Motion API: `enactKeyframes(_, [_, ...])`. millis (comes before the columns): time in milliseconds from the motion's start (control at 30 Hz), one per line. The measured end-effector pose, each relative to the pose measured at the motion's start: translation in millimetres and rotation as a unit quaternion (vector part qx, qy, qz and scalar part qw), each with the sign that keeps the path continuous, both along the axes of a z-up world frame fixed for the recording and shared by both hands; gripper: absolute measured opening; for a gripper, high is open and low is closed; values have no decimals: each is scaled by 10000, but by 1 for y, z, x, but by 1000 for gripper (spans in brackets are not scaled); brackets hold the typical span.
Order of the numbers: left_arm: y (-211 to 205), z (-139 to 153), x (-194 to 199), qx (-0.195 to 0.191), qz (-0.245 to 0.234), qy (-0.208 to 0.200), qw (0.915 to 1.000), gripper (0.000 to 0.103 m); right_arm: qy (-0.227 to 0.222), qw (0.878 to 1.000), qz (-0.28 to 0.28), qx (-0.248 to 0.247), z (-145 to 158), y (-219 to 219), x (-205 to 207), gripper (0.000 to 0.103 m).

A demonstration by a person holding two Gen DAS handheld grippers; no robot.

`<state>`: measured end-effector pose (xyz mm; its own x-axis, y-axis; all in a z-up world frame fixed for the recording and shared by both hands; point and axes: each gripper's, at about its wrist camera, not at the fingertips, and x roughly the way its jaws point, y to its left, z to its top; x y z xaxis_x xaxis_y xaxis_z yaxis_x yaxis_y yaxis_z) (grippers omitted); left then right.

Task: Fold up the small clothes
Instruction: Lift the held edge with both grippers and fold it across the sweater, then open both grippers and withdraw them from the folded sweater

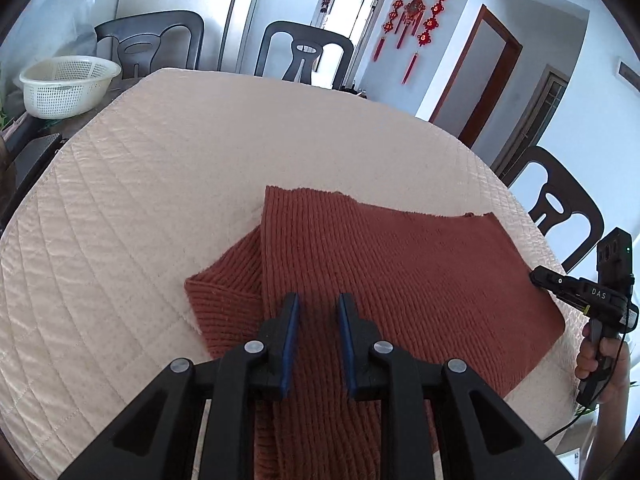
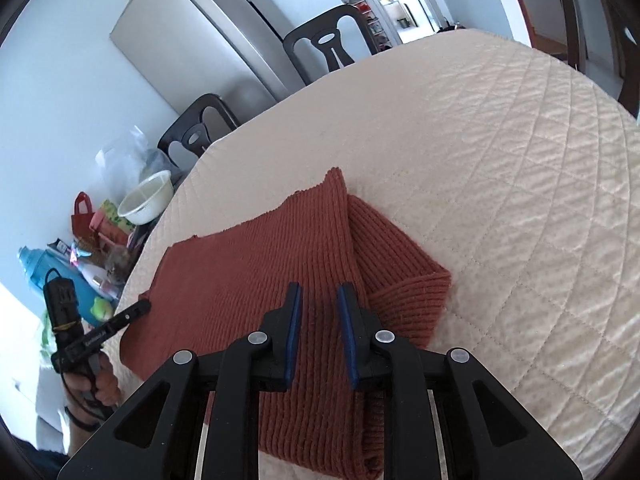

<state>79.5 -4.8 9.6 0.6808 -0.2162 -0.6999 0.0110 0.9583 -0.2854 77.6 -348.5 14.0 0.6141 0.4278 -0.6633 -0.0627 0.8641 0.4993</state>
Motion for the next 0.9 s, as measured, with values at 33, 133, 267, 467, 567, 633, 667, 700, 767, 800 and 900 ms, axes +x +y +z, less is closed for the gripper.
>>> enactKeyframes(33, [-1,3,2,0,5,-26,10000,22,-23,10000,11,1,2,2,3,19])
enactKeyframes(133, [-7,9,13,68,-6,-101,9999,22,-82,10000,21,39,5,9,16,19])
enactKeyframes(267, [-11,-4,32,169,33,155,9997,22,203,9995,-222,-17,-10,3,31,19])
enactKeyframes(467, [-4,-7,25,-7,56,67,10000,22,181,9989,-371,-228,-6,-4,23,19])
enactKeyframes(567, [-9,-4,24,149,80,71,9998,22,104,9992,-275,-257,0,0,18,19])
enactKeyframes(633, [-13,-1,23,258,97,51,9996,22,-17,9990,-174,-405,6,6,15,20])
enactKeyframes(667, [-14,1,22,285,94,41,9995,22,-64,9987,-128,-487,8,10,14,20])
enactKeyframes(700, [-15,2,22,315,81,27,9995,22,-114,9983,-74,-568,11,13,13,20])
enactKeyframes(767, [-18,5,20,407,74,0,9991,22,-191,9974,22,-700,14,20,11,21])
enactKeyframes(800, [-19,6,19,451,76,-3,9990,22,-227,9969,88,-747,15,24,10,21])
enactKeyframes(900, [-22,8,15,537,80,-28,9985,22,-296,9949,342,-906,18,43,6,21])
